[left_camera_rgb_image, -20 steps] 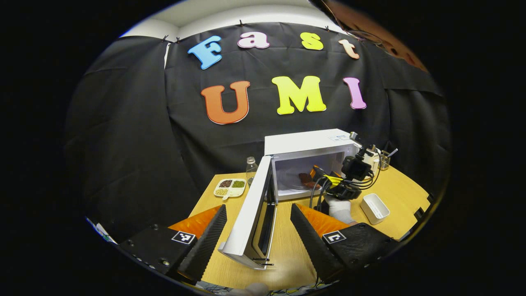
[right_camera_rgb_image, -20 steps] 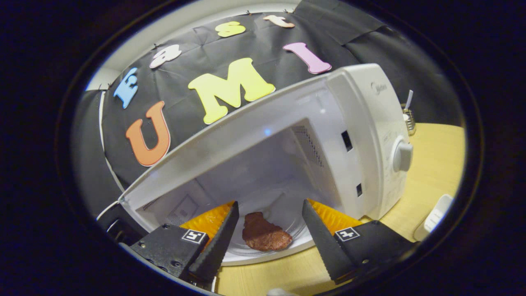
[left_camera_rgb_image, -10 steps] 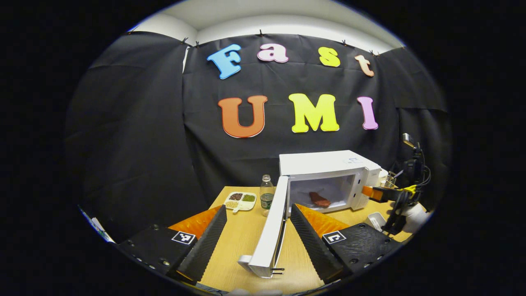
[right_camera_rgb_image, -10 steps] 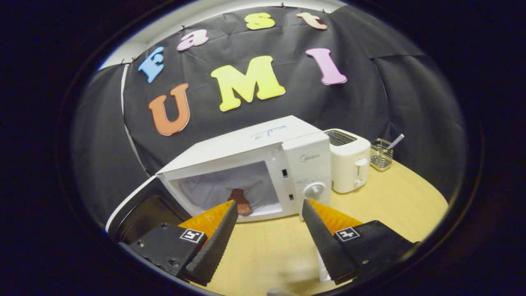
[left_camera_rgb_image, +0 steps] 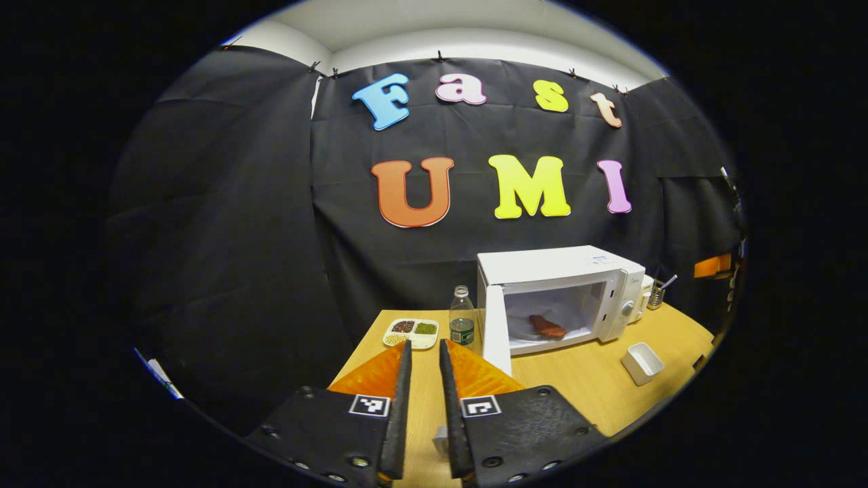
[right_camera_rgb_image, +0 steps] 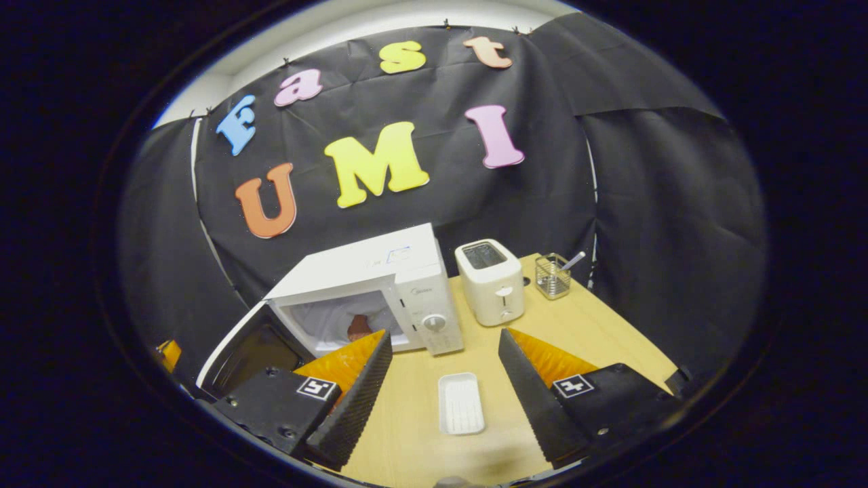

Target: Open the microwave oven with the left hand, put the food in, and close the microwave oven.

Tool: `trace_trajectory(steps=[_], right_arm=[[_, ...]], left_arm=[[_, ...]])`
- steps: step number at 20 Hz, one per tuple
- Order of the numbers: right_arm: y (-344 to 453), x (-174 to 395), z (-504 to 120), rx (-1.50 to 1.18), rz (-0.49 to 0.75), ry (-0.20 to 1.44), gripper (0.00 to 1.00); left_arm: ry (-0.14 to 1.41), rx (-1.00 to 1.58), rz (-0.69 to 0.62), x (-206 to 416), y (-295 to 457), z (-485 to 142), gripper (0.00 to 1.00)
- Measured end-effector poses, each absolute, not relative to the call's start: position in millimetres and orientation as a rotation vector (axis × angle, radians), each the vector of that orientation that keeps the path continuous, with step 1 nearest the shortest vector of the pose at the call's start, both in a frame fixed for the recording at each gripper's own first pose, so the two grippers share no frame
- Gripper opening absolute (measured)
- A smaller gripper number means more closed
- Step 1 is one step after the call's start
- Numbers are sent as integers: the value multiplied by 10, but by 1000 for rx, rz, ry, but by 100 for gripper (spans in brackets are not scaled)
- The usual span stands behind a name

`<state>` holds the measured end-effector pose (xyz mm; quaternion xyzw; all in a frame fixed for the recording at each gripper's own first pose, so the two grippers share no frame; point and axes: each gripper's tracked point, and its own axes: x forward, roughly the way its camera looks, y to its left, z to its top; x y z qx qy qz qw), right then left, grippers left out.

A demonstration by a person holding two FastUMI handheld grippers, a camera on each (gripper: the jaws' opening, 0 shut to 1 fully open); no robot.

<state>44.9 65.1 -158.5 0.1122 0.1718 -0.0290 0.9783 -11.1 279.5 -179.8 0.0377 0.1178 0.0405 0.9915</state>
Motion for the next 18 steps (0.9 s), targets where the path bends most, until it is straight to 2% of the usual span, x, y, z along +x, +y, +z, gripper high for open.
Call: trace_trajectory(steps=[1,2,3,4,5,8,9,10,11,12,13,18], right_arm=[[584,397,-1498,233,-70,333,100],[518,341,-1454,233,-84,330,100],[474,288,-1413,235,-89,324,100],[441,230,-1379,237,-97,323,90],[413,190,-1372,240,-103,327,100],[368,87,-1409,256,-109,345,100],[344,68,-1444,251,-114,359,90],[308,57,-1462,248,-123,367,100],[289,42,-1468,252,-131,375,90],[285,28,-1459,262,-132,381,100],[271,10,-1467,269,-138,388,100],[239,-3,-1412,275,-138,398,100]], left_arm=[[236,62,65,-112,2798,-1900,12],[235,53,64,-121,2824,-1912,10],[249,43,69,-98,2847,-2048,0],[272,31,70,-79,2918,-2192,0],[276,33,71,-89,2932,-2272,0],[330,61,94,-173,3099,-2585,0],[335,64,97,-192,3103,-2657,0],[347,55,89,-199,3068,-2716,0],[356,47,84,-203,3043,-2792,0],[353,51,91,-205,3038,-2836,8],[359,56,90,-181,3037,-2887,0],[379,33,34,-227,2702,-3107,0]])
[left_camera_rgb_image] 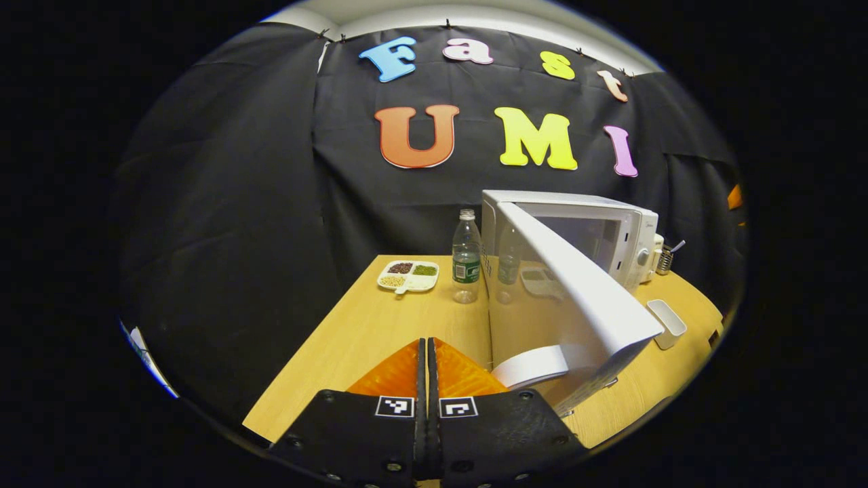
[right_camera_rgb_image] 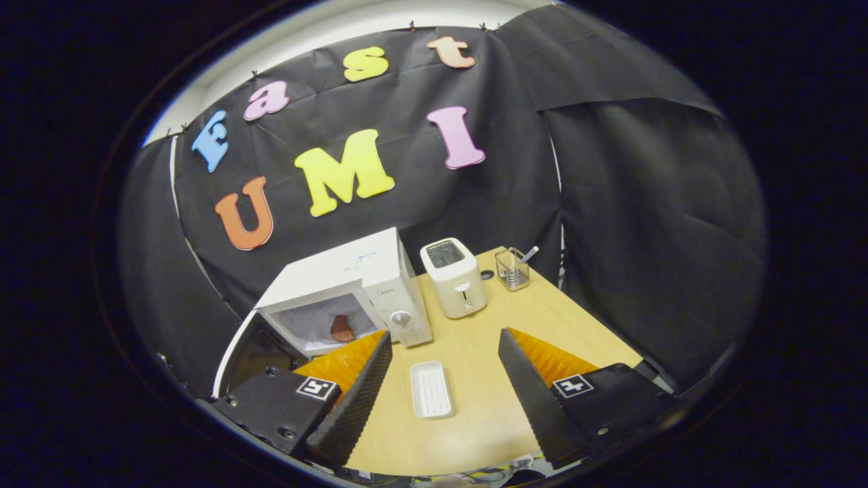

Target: Open the microwave oven with the left hand, put the food in, and close the microwave oven.

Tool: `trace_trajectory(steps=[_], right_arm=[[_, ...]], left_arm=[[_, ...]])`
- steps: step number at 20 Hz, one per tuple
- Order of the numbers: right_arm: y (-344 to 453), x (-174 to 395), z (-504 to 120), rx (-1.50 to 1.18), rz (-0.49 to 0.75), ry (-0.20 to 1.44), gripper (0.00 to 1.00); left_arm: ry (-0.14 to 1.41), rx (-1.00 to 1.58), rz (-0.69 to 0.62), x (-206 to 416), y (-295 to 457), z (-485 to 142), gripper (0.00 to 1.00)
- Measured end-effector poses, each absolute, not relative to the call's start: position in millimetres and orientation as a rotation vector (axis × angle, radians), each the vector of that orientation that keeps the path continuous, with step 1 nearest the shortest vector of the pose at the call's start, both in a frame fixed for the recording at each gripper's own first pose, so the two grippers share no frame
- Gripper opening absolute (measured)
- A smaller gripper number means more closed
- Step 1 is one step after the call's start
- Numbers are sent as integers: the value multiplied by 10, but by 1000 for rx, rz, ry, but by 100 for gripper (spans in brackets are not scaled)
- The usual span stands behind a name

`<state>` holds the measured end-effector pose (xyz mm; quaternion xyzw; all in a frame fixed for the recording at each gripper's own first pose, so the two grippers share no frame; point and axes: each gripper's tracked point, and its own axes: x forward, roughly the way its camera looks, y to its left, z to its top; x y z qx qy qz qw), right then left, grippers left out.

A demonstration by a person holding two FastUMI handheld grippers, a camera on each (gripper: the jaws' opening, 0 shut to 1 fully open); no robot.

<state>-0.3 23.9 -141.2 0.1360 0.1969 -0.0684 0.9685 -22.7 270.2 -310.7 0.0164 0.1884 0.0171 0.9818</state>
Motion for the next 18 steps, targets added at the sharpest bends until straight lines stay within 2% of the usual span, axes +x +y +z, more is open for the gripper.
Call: trace_trajectory(steps=[18], right_arm=[[-316,-83,-1379,302,-154,442,100]], left_arm=[[357,52,-322,139,530,-3053,0]])
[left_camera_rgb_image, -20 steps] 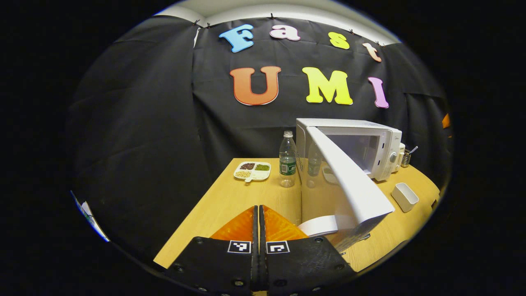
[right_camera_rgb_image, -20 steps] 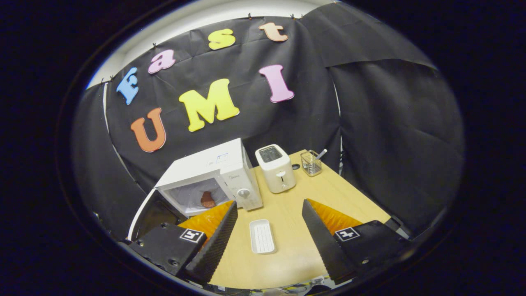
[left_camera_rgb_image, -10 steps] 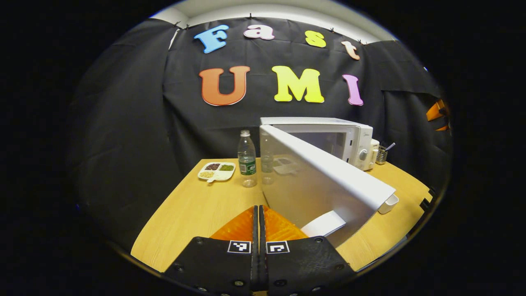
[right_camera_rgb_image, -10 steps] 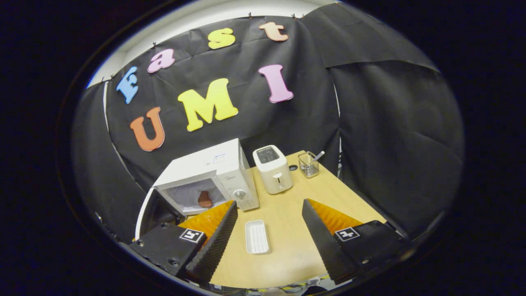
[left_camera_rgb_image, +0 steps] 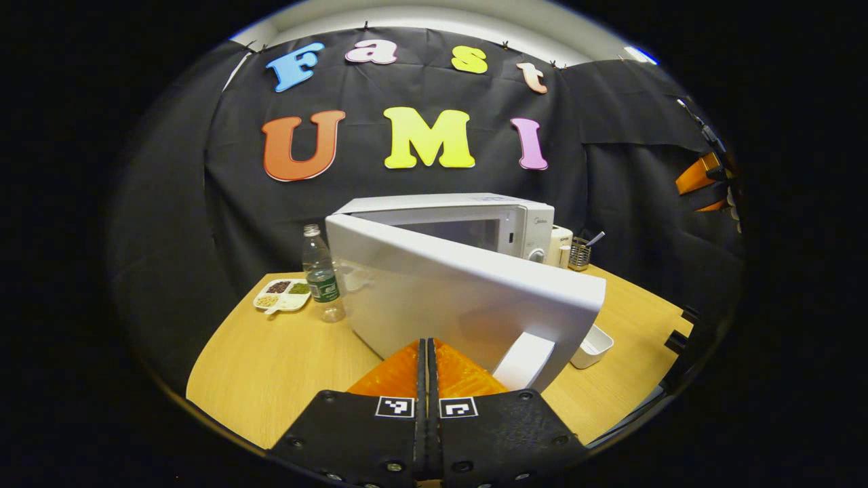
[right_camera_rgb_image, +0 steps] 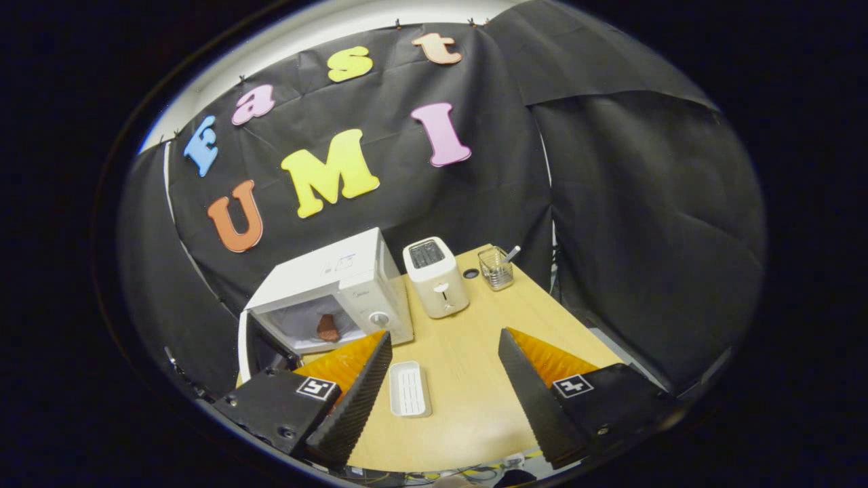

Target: Open the microwave oven with the left hand, put the food in, and close the microwave oven.

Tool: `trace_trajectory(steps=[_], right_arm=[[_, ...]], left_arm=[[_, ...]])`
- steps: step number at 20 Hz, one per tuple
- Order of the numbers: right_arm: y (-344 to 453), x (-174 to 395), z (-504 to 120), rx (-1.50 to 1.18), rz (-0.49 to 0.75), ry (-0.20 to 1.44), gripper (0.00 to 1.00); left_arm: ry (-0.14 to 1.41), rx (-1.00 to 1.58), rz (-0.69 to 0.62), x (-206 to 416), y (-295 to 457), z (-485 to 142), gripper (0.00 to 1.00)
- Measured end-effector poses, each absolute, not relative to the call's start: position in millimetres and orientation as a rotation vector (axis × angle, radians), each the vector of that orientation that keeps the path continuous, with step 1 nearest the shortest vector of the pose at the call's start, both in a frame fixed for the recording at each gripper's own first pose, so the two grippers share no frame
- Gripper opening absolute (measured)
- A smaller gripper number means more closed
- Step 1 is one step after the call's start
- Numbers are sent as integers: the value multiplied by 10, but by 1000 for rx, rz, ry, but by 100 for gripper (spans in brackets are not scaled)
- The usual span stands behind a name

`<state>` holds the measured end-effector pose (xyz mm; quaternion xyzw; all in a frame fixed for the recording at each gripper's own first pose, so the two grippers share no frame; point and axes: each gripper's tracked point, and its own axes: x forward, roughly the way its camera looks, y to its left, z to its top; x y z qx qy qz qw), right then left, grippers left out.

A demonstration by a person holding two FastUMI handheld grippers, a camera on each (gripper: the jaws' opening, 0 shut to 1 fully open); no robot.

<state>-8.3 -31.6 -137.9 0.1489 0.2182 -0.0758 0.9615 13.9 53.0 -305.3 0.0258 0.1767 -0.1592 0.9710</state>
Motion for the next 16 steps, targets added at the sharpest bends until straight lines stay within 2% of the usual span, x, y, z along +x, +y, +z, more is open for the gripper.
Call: trace_trajectory(steps=[10,16], right_arm=[[-751,-77,-1406,316,-215,462,100],[-875,15,-1411,299,-220,461,100]], left_arm=[[359,53,-428,605,-294,-3129,0],[354,38,-431,949,-630,-3152,0]])
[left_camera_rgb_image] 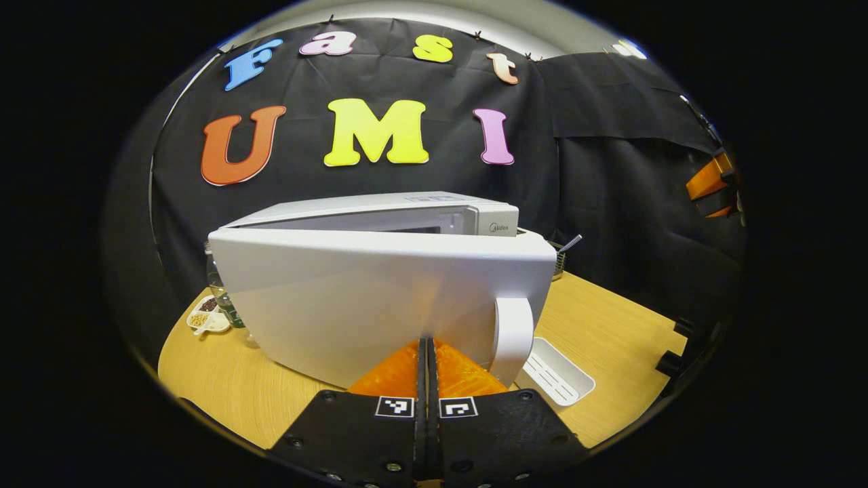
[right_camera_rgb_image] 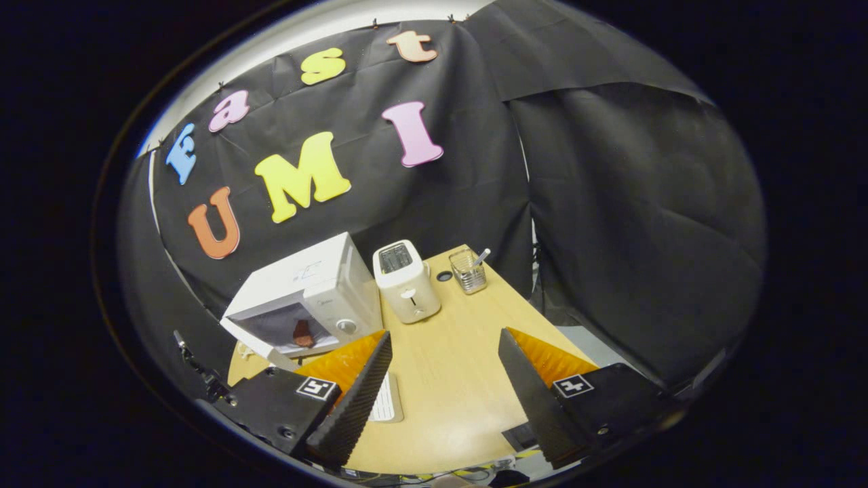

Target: Open the microwave oven with the left hand, put the food in, and close the microwave oven.

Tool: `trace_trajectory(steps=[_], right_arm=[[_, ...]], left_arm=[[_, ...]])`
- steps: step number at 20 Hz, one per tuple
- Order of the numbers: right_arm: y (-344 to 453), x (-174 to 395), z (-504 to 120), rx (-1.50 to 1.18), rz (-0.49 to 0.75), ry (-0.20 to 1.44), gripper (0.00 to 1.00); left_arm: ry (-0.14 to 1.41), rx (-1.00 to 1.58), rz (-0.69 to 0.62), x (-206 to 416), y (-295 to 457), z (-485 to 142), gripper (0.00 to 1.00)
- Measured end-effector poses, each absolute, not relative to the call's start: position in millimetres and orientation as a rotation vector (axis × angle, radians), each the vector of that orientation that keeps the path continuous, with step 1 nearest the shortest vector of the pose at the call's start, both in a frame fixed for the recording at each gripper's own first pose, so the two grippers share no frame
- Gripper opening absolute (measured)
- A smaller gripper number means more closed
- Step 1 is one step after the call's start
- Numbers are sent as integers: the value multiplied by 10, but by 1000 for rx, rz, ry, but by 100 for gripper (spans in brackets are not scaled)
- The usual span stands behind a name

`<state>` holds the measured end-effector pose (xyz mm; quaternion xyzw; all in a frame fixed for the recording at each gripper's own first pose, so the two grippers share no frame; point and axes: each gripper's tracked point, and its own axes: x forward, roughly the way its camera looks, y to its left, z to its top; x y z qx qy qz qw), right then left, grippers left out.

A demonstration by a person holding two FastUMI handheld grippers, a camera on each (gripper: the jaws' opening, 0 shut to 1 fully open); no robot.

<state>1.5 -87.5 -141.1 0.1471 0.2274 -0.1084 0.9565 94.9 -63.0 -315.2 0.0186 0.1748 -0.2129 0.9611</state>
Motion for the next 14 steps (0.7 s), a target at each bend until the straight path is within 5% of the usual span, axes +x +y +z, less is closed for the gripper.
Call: trace_trajectory(steps=[14], right_arm=[[-1009,217,-1207,240,-191,432,100]], left_arm=[[338,-23,-369,1817,-1072,-3225,0]])
